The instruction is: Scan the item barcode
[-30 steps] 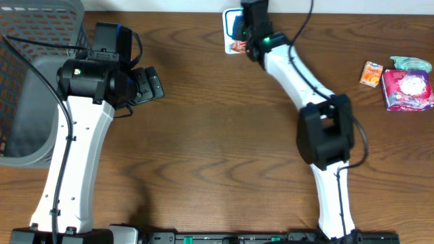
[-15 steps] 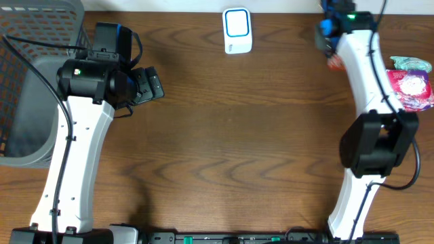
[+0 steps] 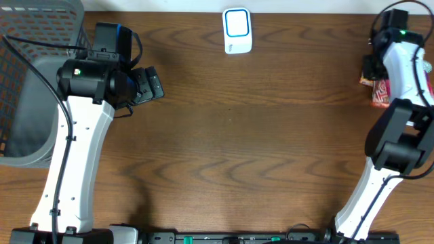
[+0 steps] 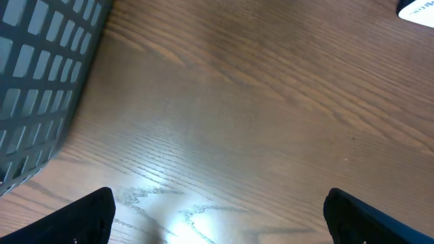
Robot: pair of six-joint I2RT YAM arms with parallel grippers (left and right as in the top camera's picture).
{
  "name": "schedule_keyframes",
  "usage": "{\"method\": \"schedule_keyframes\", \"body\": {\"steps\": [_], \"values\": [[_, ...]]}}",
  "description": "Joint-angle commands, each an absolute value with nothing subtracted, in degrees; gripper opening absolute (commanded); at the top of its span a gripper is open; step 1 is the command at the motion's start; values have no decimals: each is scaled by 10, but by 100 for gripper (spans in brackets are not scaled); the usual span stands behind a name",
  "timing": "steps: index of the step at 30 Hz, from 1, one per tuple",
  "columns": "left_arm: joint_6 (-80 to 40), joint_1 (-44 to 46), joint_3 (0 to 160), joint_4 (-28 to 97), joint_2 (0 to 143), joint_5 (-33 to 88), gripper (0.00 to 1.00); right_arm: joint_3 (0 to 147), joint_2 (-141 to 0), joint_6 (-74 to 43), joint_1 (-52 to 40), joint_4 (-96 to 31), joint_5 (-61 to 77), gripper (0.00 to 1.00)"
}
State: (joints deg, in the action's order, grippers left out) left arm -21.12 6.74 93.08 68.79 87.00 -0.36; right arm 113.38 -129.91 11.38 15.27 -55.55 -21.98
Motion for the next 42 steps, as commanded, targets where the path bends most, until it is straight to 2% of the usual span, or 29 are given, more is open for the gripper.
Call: {"method": "schedule_keyframes", "body": {"steps": [1,2,9,13,18,27,36,42], "values": [[-208,65,931,689,865,-9,98,1136,-1276,92,152,-555,-230,41],[-208,65,931,690,865,-9,98,1136,-1268,86,150,-555,-230,99],[-208,65,931,690,865,-9,98,1136,-1180,65,126,-555,-222,99],[-208,65,931,690,865,-9,98,1136,-1093,44,109,-576,-161,99],[-208,65,931,689,865,-9,98,1136,-977,8,95,-640,-41,99],[-208,65,931,689,865,-9,98,1123,-823,-15,89,-787,48,99],[-208,65,931,689,865,-9,98,909,-613,-20,89,-793,86,99],[-208,65,931,690,865,-9,98,818,-515,-62,89,-808,113,99]]}}
